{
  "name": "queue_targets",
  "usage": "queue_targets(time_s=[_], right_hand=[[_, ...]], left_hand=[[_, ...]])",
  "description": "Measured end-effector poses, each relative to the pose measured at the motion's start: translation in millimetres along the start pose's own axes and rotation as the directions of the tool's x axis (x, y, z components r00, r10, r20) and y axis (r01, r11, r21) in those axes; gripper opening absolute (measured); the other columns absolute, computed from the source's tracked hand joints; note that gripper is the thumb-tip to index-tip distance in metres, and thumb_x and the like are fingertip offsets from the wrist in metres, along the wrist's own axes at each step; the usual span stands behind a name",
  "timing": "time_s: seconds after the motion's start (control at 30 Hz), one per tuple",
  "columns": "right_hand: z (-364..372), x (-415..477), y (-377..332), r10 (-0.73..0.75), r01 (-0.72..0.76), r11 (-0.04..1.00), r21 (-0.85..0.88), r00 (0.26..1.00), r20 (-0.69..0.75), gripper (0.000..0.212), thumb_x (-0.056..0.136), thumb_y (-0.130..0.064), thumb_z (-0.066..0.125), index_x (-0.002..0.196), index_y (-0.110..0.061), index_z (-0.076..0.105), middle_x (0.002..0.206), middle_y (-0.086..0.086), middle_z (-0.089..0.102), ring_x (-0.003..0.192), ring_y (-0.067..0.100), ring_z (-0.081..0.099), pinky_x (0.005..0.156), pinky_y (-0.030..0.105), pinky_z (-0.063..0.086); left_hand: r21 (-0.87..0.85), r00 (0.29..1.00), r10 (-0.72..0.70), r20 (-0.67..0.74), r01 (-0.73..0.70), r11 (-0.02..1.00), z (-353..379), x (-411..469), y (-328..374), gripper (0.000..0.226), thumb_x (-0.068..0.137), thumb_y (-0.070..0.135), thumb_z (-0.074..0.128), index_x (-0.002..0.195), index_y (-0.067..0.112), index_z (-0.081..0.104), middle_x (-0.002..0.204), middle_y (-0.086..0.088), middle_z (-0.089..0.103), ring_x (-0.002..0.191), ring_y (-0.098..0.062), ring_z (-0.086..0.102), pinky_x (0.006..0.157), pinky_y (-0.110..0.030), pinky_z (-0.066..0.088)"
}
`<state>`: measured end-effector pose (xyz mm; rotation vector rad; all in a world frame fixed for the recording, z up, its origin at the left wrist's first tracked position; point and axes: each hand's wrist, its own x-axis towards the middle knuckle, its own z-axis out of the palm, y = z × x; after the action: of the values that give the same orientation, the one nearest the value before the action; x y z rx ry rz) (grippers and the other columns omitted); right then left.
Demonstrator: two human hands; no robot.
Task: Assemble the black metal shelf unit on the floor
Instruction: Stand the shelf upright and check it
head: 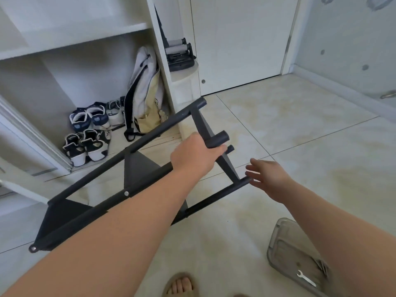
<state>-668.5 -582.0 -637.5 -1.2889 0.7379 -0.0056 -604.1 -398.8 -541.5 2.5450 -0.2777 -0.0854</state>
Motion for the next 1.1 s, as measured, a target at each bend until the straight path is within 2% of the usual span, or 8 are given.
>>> queue_targets(time_s=[0.2, 0.4, 0.5, 0.63, 0.8, 0.93, 1.0, 1.1], right_hand=[[-6.5, 28.9, 20.8, -0.123, 0.122, 0.988, 0.099, 0.992, 0.004, 0.03, 0.102, -0.028, 0.058, 0.124, -0.009, 0.063, 0.119, 0.007, 0.071, 0.103, 0.022, 0.072, 0.087, 0.035, 0.058], [-25.1, 62.7, 33.4, -0.144, 0.145, 0.976, 0.161, 0.989, -0.019, 0.022, 0.1, -0.031, 0.062, 0.107, -0.011, 0.07, 0.108, 0.008, 0.075, 0.098, 0.024, 0.074, 0.083, 0.032, 0.058], [-36.0, 74.1, 47.1, -0.154, 0.154, 0.979, 0.134, 0.988, -0.011, 0.013, 0.097, -0.016, 0.065, 0.097, -0.007, 0.075, 0.101, 0.009, 0.076, 0.094, 0.022, 0.072, 0.089, 0.033, 0.06], [-40.5, 77.5, 54.2, -0.176, 0.176, 0.979, 0.107, 0.984, -0.002, 0.011, 0.095, -0.009, 0.066, 0.093, -0.012, 0.077, 0.107, 0.02, 0.073, 0.096, 0.023, 0.07, 0.089, 0.03, 0.06], [-34.8, 72.7, 53.2, -0.146, 0.148, 0.985, 0.093, 0.989, -0.024, 0.009, 0.097, -0.009, 0.065, 0.098, -0.011, 0.073, 0.105, 0.018, 0.071, 0.094, 0.023, 0.071, 0.085, 0.028, 0.061], [-24.6, 63.7, 53.1, -0.115, 0.116, 0.992, 0.042, 0.993, -0.024, 0.01, 0.097, -0.01, 0.064, 0.105, -0.011, 0.07, 0.092, 0.009, 0.07, 0.083, 0.017, 0.074, 0.08, 0.029, 0.062], [-18.4, 58.4, 53.2, -0.097, 0.099, 0.994, 0.038, 0.995, -0.032, 0.01, 0.096, -0.008, 0.063, 0.104, -0.01, 0.069, 0.091, 0.01, 0.069, 0.082, 0.018, 0.074, 0.081, 0.033, 0.062], [-4.2, 48.1, 55.2, -0.064, 0.065, 0.997, 0.029, 0.998, -0.005, 0.009, 0.095, -0.005, 0.063, 0.101, -0.008, 0.07, 0.09, 0.011, 0.068, 0.083, 0.02, 0.075, 0.081, 0.035, 0.063]], left_hand=[[0.099, 0.955, 0.038, 0.293, -0.07, 0.993, 83.0, 27.9, 2.2, 0.043, 0.09, 0.052, 0.063, 0.115, 0.02, 0.051, 0.102, 0.003, 0.064, 0.096, -0.026, 0.062, 0.093, -0.045, 0.049], [0.168, 0.899, 0.029, 0.437, -0.113, 0.979, 154.7, 40.4, 0.0, 0.03, 0.093, 0.039, 0.058, 0.116, 0.023, 0.05, 0.099, 0.002, 0.065, 0.091, -0.026, 0.064, 0.091, -0.042, 0.051], [0.2, 0.891, 0.037, 0.453, -0.142, 0.97, 177.0, 44.8, -4.2, 0.025, 0.093, 0.037, 0.056, 0.113, 0.024, 0.049, 0.093, 0.002, 0.064, 0.087, -0.026, 0.064, 0.086, -0.04, 0.051], [0.176, 0.885, 0.09, 0.457, -0.19, 0.966, 182.1, 57.5, -14.5, 0.022, 0.092, 0.039, 0.06, 0.104, 0.025, 0.048, 0.086, 0.005, 0.058, 0.075, -0.018, 0.058, 0.064, -0.033, 0.043], [0.082, 0.837, 0.192, 0.512, -0.271, 0.959, 168.8, 59.6, -35.3, 0.019, 0.091, 0.043, 0.063, 0.089, 0.028, 0.051, 0.081, 0.005, 0.057, 0.078, -0.021, 0.059, 0.069, -0.036, 0.048], [0.259, 0.848, 0.137, 0.512, -0.305, 0.917, 141.1, 46.0, -74.4, 0.046, 0.09, 0.074, 0.041, 0.081, 0.029, 0.05, 0.079, 0.005, 0.059, 0.071, -0.016, 0.058, 0.057, -0.032, 0.04], [0.321, 0.856, 0.125, 0.502, -0.318, 0.892, 127.2, 36.6, -93.9, 0.05, 0.089, 0.078, 0.034, 0.079, 0.031, 0.046, 0.078, 0.005, 0.058, 0.069, -0.015, 0.057, 0.053, -0.031, 0.036], [0.301, 0.844, 0.122, 0.523, -0.316, 0.9, 110.1, 26.9, -110.6, 0.045, 0.092, 0.074, 0.035, 0.079, 0.032, 0.044, 0.078, 0.006, 0.058, 0.069, -0.013, 0.056, 0.052, -0.03, 0.034]])
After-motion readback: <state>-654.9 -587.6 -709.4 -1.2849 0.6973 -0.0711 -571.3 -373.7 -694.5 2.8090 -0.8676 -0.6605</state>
